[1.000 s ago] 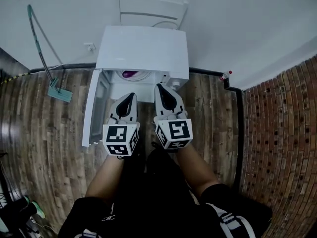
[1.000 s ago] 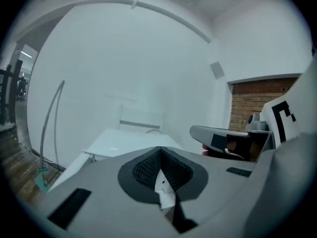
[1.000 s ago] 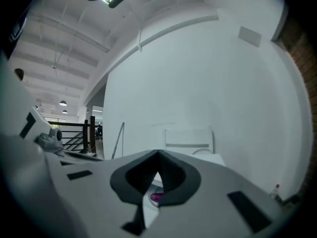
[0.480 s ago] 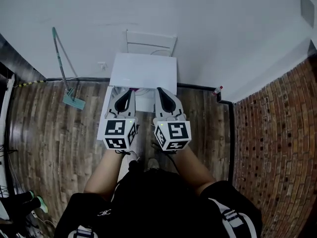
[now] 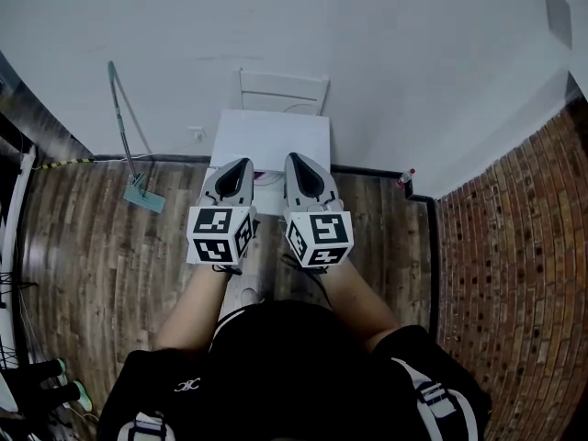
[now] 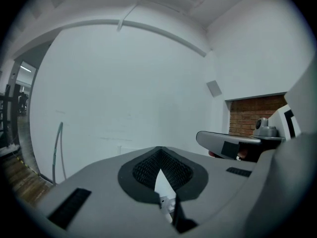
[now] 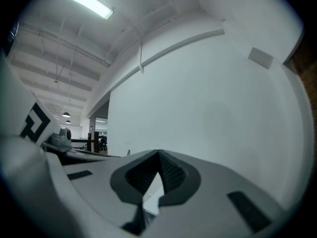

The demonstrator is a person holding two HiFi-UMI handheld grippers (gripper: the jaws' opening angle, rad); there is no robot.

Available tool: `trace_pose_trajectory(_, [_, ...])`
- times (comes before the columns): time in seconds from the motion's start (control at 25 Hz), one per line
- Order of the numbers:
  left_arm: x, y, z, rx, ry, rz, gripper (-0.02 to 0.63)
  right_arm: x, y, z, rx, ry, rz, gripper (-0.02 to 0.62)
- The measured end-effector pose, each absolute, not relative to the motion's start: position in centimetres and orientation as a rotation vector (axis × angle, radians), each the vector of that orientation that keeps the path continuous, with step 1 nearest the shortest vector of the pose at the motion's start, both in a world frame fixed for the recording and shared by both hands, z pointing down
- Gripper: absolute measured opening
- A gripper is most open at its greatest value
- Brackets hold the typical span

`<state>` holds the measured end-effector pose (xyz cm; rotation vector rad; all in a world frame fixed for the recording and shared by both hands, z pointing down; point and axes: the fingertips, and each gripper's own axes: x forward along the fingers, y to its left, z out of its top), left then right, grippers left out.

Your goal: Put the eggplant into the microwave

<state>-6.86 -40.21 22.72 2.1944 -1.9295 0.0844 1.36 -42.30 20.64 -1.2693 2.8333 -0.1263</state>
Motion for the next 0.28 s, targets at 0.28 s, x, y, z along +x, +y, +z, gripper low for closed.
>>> trace_pose_trajectory(0.28, [-6.86, -40.71, 23.06, 2.199, -1.934, 0.102, 0.000, 1.08, -42.51, 21.18, -1.247, 2.855, -0.148, 0.012])
